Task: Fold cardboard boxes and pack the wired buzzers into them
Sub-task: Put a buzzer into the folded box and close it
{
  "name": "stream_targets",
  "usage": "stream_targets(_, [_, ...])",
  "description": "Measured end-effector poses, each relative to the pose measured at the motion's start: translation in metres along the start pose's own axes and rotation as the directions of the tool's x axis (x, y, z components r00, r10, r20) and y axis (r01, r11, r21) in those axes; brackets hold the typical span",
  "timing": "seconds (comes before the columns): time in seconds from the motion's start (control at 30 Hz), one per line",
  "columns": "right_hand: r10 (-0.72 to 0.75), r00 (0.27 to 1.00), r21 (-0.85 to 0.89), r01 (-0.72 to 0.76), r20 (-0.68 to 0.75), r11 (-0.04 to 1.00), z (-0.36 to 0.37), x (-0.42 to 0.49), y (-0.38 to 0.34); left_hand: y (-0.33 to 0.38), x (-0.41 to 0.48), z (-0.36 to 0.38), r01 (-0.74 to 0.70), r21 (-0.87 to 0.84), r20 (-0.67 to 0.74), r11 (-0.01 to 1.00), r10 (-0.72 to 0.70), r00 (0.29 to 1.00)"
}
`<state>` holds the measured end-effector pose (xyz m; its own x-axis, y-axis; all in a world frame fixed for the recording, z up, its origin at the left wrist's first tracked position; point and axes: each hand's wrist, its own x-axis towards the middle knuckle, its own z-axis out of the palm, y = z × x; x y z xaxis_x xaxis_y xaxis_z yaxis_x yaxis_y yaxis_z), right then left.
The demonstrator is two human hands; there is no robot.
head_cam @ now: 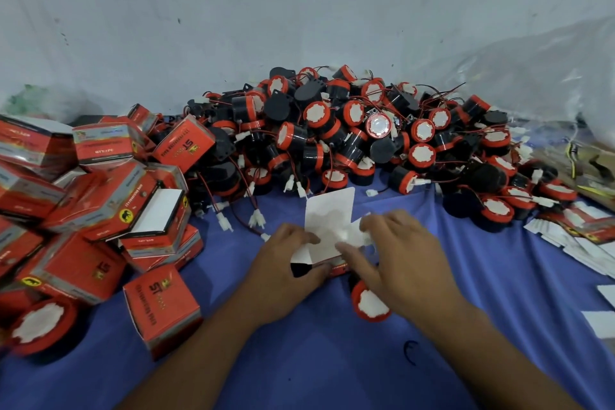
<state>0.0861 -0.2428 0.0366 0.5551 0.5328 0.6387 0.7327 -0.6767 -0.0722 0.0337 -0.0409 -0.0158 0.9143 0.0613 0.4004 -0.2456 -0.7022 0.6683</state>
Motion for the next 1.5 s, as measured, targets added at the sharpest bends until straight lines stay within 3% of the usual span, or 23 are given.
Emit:
stream_targets(0.1, [0.096,0.977,-0.187,-0.059,0.190,0.981,-0.012,-0.004,-0.020,-0.001,0.001,-0.001,-0.008,0.006,0.032,1.000,0.007,0.999])
stream_targets(0.17, [0.189,0.879,-0.255,-0.081,0.437,0.964,-0.018,-0.006,-0.026,-0.003,0.001,-0.001,0.002,-0.001,0.027,1.000,-0.002,1.000])
stream_targets(0.27, [0.133,0.687,-0.097,-0.092,0.715,0.991,-0.030,-0.011,-0.026,-0.004,0.002,0.000,0.011,0.001,0.016,1.000,-0.011,1.000])
stream_targets(0.37, [0.030,0.508,0.017,-0.087,0.861,0.996,-0.052,-0.009,-0.019,-0.006,0.002,0.003,0.030,0.017,0.008,0.999,-0.031,0.999])
stream_targets(0.4, [-0.012,0.480,0.085,-0.129,0.877,0.988,-0.056,-0.008,-0.014,-0.006,0.002,0.004,0.028,0.017,0.007,0.999,-0.028,1.000])
stream_targets(0.43, [-0.067,0.508,0.184,-0.184,0.859,0.965,-0.058,-0.007,-0.009,-0.006,0.002,0.004,0.016,0.010,0.010,1.000,-0.016,1.000])
stream_targets(0.5, [-0.144,0.682,0.445,-0.289,0.717,0.847,-0.053,0.000,-0.004,-0.005,0.003,0.003,-0.027,-0.020,0.022,0.999,0.028,0.999])
stream_targets(0.57, [-0.050,0.850,0.667,-0.373,0.524,0.645,-0.043,0.004,-0.003,-0.005,0.003,0.003,-0.058,-0.052,0.037,0.997,0.060,0.998])
stream_targets(0.67, [0.088,0.907,0.772,-0.400,0.413,0.495,-0.026,0.003,-0.002,-0.003,0.002,0.002,-0.030,-0.057,0.059,0.998,0.034,0.998])
stream_targets(0.77, [0.069,0.918,0.733,-0.356,0.391,0.580,-0.009,-0.004,0.000,-0.002,0.001,0.002,-0.021,-0.070,0.080,0.997,0.026,0.996])
stream_targets(0.87, [-0.033,0.945,0.509,-0.145,0.325,0.848,0.002,-0.004,0.000,0.000,-0.001,0.002,-0.019,-0.138,0.087,0.990,0.032,0.996])
stream_targets(0.9, [-0.067,0.947,0.458,-0.090,0.315,0.884,0.006,-0.002,0.000,0.000,-0.001,0.003,-0.024,-0.151,0.086,0.988,0.038,0.996])
stream_targets(1.27, [-0.051,0.944,0.443,-0.106,0.327,0.890,0.015,-0.002,-0.006,0.004,-0.001,0.004,-0.068,-0.146,0.061,0.987,0.078,0.995])
stream_targets(1.4, [0.095,0.965,0.556,-0.220,0.245,0.802,0.010,0.003,0.000,0.000,0.000,0.004,-0.061,-0.116,0.059,0.991,0.068,0.996])
stream_targets(1.5, [-0.004,0.976,0.377,-0.080,0.218,0.923,0.001,0.007,0.010,-0.001,0.000,0.005,-0.048,-0.091,0.069,0.995,0.055,0.996])
